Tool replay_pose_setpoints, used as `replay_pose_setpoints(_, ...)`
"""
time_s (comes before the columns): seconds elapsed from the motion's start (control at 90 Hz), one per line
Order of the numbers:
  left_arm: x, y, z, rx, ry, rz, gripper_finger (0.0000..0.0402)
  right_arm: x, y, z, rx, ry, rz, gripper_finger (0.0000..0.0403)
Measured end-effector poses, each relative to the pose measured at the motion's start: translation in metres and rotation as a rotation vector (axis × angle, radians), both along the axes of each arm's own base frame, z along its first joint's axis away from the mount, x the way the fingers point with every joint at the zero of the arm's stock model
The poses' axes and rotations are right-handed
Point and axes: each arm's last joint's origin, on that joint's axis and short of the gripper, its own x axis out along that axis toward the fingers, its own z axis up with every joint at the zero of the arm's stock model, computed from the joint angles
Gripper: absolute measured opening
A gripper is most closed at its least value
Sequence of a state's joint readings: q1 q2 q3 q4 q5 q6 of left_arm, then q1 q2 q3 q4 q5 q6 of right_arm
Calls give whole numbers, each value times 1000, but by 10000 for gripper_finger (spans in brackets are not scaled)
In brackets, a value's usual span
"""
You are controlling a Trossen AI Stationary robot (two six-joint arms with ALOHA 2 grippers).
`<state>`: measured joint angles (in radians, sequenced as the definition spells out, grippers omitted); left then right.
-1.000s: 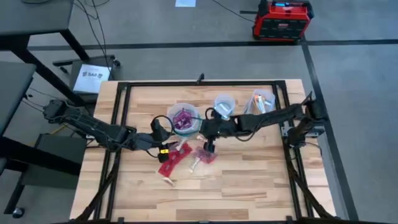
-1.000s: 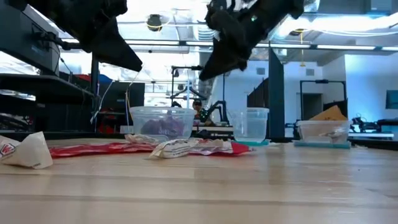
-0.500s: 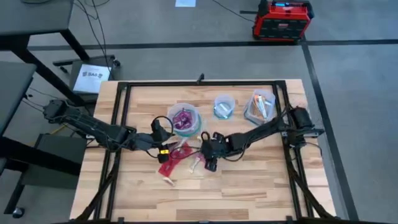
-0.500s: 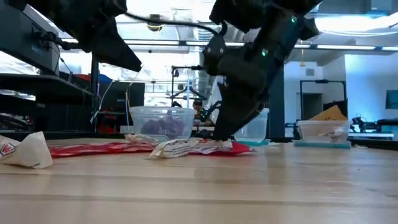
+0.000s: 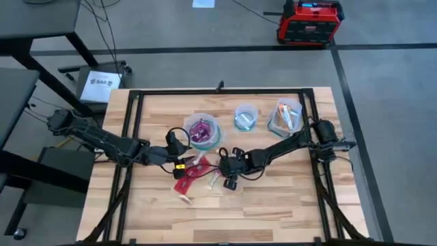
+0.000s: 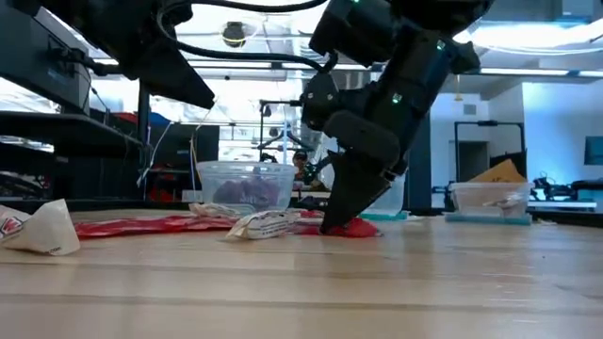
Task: Sort candy
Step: Put the red candy into the big round transparent bin
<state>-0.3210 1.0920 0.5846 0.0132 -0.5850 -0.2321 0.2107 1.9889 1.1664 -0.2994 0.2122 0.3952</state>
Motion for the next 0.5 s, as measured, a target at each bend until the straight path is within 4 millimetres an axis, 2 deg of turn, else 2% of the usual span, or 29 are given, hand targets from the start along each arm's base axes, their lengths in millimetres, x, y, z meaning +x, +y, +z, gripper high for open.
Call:
replay_pose_setpoints(0.056,0,0,0,0,0,0,162,-1,3,8,-14,-13,37,19)
replay_pose_setpoints(0.144,0,0,0,0,0,0,162,-3,2,23,-40,-19,70,17)
replay_pose_setpoints(0.2,0,0,0,0,0,0,162,-1,0,41,-49,-70,95,9)
replay_pose_setpoints(0.256,0,0,0,0,0,1,162,2,-7,68,-73,-159,100,2)
replay_pose_setpoints(0.3,0,0,0,0,-1,0,162,3,-16,88,-118,-226,82,2)
replay_pose_setpoints(0.356,0,0,0,0,-2,0,162,3,-31,101,-183,-256,51,1)
replay_pose_setpoints(0.5,0,0,0,-1,-5,1,162,9,-77,114,-232,-333,-40,1)
